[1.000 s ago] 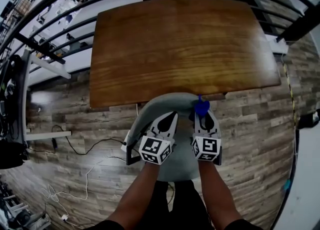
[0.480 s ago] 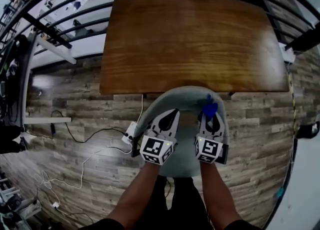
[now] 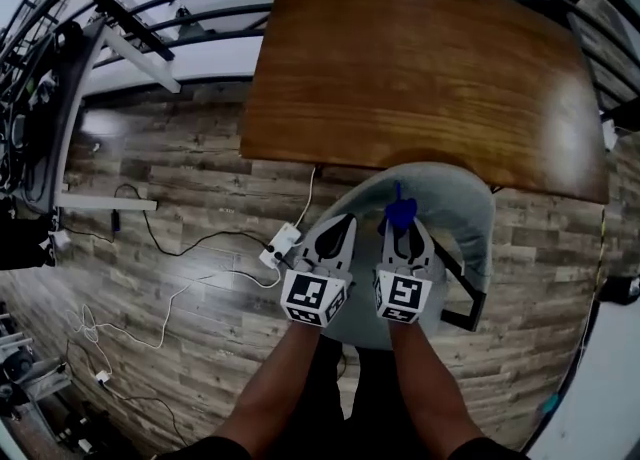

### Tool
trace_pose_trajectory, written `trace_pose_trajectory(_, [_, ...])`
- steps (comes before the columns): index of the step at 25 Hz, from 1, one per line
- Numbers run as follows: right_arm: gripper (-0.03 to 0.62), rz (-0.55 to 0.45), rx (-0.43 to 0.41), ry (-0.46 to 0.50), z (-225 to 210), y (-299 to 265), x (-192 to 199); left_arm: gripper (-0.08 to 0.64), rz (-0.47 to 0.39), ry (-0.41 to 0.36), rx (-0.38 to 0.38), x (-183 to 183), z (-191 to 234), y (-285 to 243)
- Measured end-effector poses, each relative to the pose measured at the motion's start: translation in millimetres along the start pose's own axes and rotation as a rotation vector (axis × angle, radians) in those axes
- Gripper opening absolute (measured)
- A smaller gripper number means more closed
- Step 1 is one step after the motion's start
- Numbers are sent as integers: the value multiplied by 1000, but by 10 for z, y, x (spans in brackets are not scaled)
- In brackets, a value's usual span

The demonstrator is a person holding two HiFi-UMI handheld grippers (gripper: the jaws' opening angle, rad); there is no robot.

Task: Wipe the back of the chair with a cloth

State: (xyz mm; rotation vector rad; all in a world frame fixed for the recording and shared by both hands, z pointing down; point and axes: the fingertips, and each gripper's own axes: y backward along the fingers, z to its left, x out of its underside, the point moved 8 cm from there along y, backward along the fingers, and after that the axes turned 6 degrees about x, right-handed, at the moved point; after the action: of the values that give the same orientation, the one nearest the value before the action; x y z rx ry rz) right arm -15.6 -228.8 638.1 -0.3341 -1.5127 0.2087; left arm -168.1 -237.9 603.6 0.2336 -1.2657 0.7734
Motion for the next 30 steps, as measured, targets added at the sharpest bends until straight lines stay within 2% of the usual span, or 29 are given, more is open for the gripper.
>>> trace_pose_trajectory(5, [117, 15, -84, 23, 363, -197, 145, -2, -10, -14, -89, 97, 275, 172])
trace_pose_trajectory(9, [117, 13, -106, 34, 547, -324, 155, -2, 19, -23, -117, 163, 448, 256])
trace_pose_trajectory(15, [117, -5, -101, 45, 509, -371, 174, -2, 29, -18, -88, 226, 460, 233])
trace_pose_trajectory(30, [117, 18, 57, 23, -237, -443, 303, -2, 73, -58, 31, 250, 119, -201])
